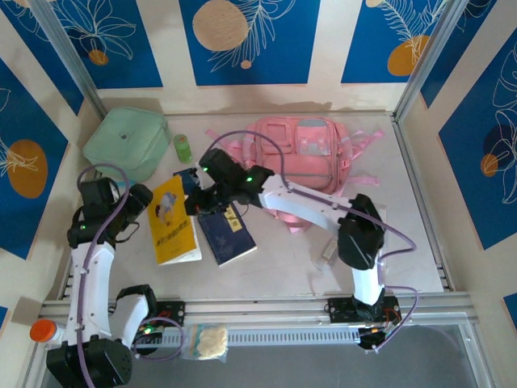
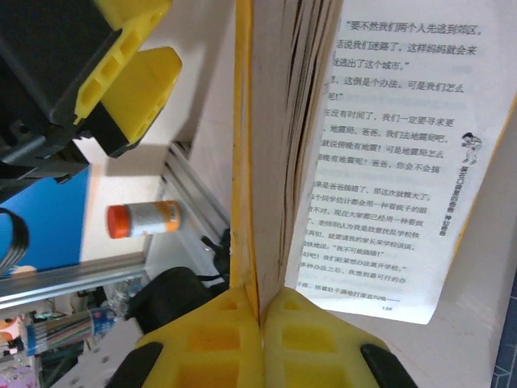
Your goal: Pack books, pencil case, and school supplies into a backpack
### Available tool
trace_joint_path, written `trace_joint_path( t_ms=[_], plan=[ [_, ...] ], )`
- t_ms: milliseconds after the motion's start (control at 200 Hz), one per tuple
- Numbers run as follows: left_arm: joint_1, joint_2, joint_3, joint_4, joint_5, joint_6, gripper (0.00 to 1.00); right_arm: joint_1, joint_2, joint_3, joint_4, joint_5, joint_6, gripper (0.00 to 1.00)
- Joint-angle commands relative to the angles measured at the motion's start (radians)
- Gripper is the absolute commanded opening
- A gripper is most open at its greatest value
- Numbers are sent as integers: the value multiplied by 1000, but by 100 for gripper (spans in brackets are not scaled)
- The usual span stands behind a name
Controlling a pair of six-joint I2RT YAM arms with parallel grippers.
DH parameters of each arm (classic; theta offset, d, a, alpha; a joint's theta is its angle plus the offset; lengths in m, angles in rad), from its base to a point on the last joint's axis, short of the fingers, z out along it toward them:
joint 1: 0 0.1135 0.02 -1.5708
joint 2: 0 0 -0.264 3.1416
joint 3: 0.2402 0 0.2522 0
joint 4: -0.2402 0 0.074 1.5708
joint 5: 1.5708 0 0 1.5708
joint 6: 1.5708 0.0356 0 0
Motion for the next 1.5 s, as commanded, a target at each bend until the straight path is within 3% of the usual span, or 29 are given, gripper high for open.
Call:
trace_joint_path(
  t_ms=[0, 305, 485, 825, 1055, 1496],
  plan=[
    [7, 0, 100, -93, 95, 68, 79, -49, -123, -47, 74, -50, -24, 0],
    [-23, 5, 142, 21, 430, 63, 77, -239, -333, -187, 19, -127, -113, 0],
    [-178, 32, 77, 139, 449, 39, 76, -380, -427, -281, 26, -235, -126, 0],
    [-477, 167, -53, 632, 511, -111, 75, -555, -528, -361, 41, -421, -123, 0],
    [-572, 278, -49, 881, 524, -194, 67, -590, -539, -381, 83, -497, -112, 0],
    [-657, 351, -11, 998, 533, -234, 42, -644, -511, -421, 74, -517, -160, 0]
  ],
)
